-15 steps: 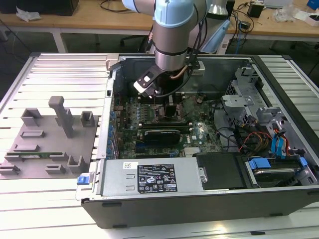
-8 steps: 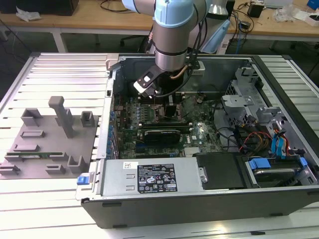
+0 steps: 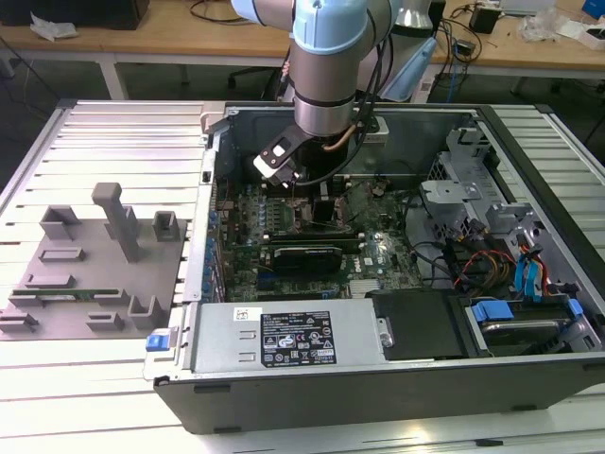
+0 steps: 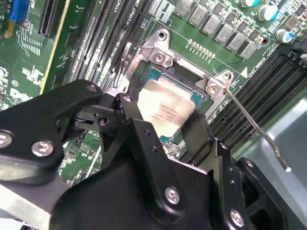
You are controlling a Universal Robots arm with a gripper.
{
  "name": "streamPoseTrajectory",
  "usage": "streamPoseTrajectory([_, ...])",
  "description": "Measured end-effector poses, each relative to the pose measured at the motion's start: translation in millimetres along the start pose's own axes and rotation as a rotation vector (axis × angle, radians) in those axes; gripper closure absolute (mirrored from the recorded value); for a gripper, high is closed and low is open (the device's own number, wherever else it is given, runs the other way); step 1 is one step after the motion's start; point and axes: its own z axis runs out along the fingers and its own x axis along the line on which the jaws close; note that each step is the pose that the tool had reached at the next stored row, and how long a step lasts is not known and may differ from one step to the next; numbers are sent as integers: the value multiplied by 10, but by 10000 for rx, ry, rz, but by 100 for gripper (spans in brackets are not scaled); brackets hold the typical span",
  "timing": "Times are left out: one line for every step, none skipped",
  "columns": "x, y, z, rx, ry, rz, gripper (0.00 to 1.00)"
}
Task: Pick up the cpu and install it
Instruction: 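Place the cpu into insertion slot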
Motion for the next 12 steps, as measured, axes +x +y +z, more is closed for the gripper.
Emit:
streamPoseTrajectory([-1, 0, -1, 2, -3, -1, 38])
streamPoseTrajectory([0, 0, -4, 1, -2, -5, 38])
streamPoseTrajectory([0, 0, -6, 1, -2, -7, 38])
streamPoseTrajectory([0, 0, -10, 1, -2, -7, 38])
streamPoseTrajectory([0, 2, -13, 1, -3, -8, 38])
streamPoseTrajectory([0, 4, -15, 1, -2, -9, 38])
streamPoseTrajectory([0, 5, -18, 1, -2, -9, 38])
streamPoseTrajectory([-1, 6, -20, 1, -2, -8, 38])
streamPoseTrajectory([-1, 6, -20, 1, -2, -9, 38])
streamPoseTrajectory([-1, 7, -20, 1, -2, -10, 38])
streamPoseTrajectory([-1, 6, -21, 1, -3, -10, 38])
streamPoseTrajectory([-1, 7, -21, 1, -3, -10, 38])
